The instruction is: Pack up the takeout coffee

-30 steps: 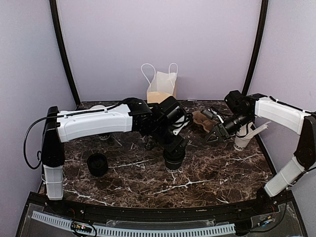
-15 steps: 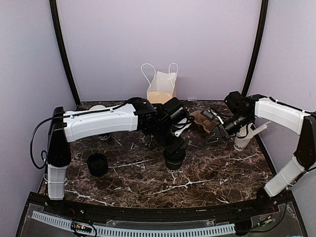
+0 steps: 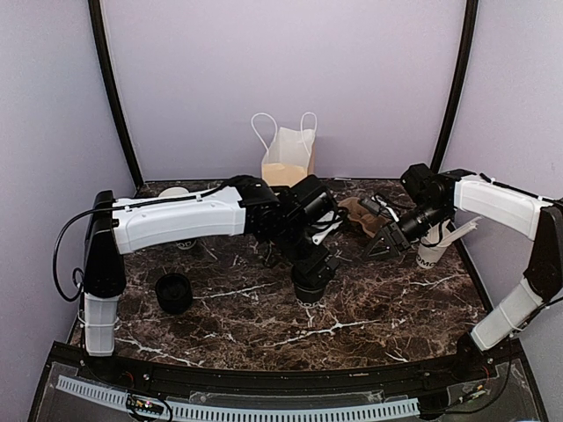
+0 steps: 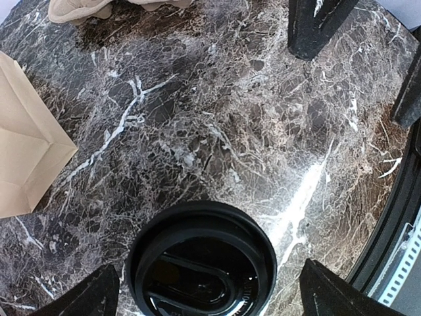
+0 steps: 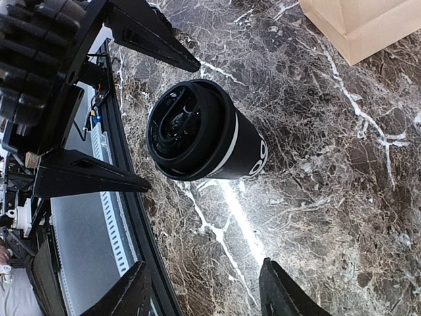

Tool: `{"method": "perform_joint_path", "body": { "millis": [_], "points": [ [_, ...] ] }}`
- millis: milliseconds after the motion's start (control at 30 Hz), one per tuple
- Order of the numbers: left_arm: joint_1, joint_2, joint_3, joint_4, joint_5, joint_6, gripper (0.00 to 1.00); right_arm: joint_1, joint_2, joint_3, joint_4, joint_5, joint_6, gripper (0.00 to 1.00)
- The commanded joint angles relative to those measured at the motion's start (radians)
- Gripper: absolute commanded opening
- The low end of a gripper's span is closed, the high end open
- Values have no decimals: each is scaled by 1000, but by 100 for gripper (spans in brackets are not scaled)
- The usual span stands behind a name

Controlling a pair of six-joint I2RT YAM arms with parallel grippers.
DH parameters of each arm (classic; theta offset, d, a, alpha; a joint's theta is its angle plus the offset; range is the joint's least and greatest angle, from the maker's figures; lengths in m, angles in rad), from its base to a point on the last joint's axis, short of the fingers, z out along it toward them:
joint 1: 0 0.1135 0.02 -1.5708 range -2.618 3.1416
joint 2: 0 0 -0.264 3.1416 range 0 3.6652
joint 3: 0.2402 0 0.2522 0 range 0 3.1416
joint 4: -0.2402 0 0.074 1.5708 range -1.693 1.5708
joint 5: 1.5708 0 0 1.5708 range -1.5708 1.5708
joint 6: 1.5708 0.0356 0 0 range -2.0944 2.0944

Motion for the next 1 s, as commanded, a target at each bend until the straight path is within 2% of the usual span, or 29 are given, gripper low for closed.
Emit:
{"method": "perform_joint_path", "body": {
  "millis": [0,233,567,967],
  "points": [
    [-6,-18,-18,-13,-6,19,98,-6,-11,-11,18,-3,-13,58],
    [-6,7,-17,-24,-10,24,94,-8,-12,-11,18,-2,-13,58],
    [-6,30,-14,-43,-11,18,96,-8,-14,-12,19,-2,-12,58],
    [-6,22,13,-97,-47,-14,82,-8,-26,-20,25,1,-5,57]
  ]
}}
